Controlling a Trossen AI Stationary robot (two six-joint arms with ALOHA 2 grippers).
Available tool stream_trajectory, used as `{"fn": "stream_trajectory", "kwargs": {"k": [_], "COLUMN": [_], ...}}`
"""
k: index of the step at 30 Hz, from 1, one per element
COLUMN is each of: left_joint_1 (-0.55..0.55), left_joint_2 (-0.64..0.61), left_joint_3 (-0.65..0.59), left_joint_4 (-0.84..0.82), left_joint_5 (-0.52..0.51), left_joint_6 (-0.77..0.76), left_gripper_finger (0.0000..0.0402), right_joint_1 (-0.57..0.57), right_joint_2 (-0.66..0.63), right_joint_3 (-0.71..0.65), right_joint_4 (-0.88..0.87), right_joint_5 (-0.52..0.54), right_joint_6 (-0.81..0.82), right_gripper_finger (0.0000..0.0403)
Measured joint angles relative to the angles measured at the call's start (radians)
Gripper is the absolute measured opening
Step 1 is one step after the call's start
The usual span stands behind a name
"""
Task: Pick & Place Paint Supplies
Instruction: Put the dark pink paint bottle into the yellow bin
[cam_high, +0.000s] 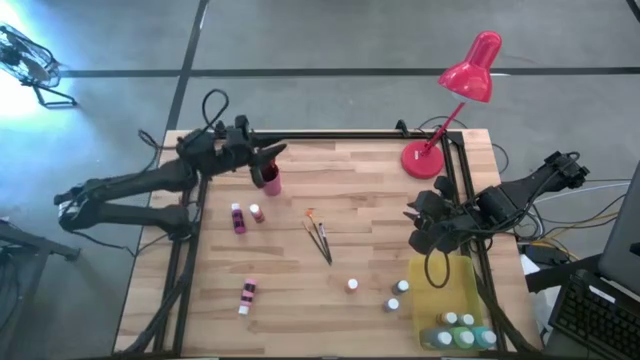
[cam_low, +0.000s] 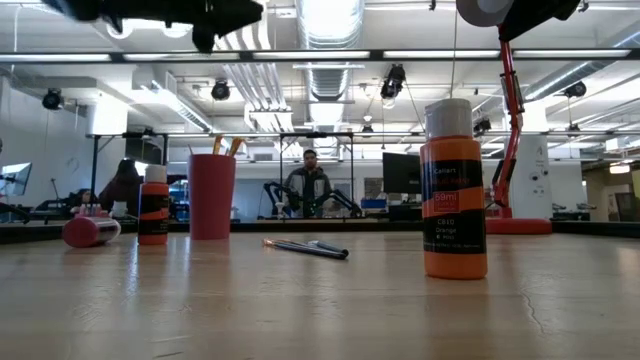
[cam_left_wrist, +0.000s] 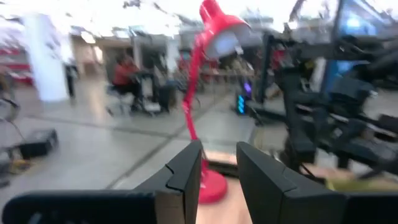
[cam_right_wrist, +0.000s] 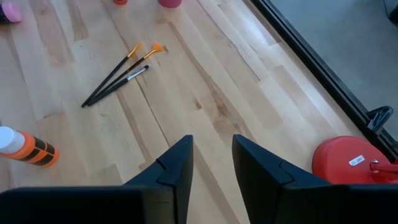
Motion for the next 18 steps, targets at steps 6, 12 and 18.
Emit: {"fn": "stream_trajectory", "kwargs": {"k": [6,12,18], "left_joint_1": [-0.028,-0.086,-0.164], "left_joint_2": [0.006,0.037,0.1], "left_joint_3": [0.218,0.33,0.397], "left_joint_4": [-0.396,-0.563,-0.682], "left_joint_5": [0.02,0.031,0.048], "left_joint_6": [0.023,0.054,0.078], "left_gripper_finger": [0.0108,0.0108,0.0108], "right_joint_1": [0.001,0.0,0.0], "right_joint_2": [0.0,0.0,0.0], "right_joint_3": [0.0,0.0,0.0], "right_joint_4": [0.0,0.0,0.001], "right_joint_5": [-0.002,-0.002,-0.002], "right_joint_6": [0.0,-0.005,-0.004], "right_gripper_finger": [0.0122,0.0135,0.0144]}}
